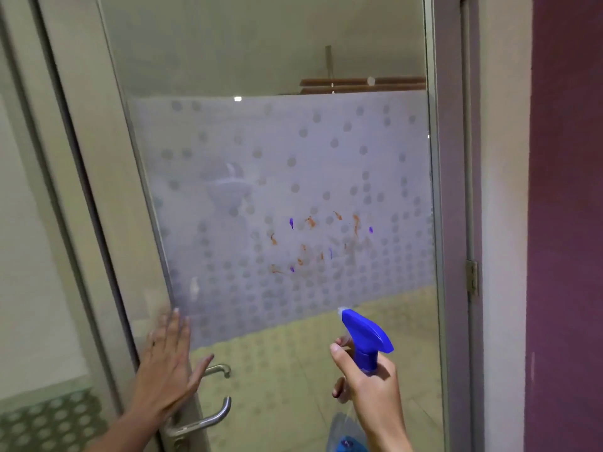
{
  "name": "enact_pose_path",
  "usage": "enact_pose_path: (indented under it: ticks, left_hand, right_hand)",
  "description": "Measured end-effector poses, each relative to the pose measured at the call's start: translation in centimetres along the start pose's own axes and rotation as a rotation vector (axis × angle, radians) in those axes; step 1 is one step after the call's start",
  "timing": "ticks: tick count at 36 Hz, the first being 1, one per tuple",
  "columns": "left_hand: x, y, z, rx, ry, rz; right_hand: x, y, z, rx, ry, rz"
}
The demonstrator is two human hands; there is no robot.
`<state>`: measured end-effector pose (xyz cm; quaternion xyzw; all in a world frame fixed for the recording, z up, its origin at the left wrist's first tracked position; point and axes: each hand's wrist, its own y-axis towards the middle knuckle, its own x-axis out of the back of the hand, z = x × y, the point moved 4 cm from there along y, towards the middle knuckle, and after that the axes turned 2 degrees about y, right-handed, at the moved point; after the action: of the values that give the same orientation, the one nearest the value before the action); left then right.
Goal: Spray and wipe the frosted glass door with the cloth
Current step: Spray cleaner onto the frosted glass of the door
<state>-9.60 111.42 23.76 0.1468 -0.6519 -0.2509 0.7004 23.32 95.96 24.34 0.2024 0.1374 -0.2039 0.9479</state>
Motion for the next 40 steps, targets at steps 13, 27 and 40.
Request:
enact_pose_path:
  ticks: [13,27,40]
  left_hand:
    - [0.6,-13.1,3.5,0.103,-0.009,0.140]
    - [4.7,-29.9,9.0,0.287,-0.018,0.228]
    - [9.3,-44.9,9.7,0.531,-0.129,0.248]
  right_hand:
    - [-3.7,-7.4,-1.5,-0.058,0.001,0.119]
    - [-9.0,-21.3,-0.9,-0.100,0.040,0.350]
    - [-12.4,-32.9,1.1,-0.146,0.046,0.572]
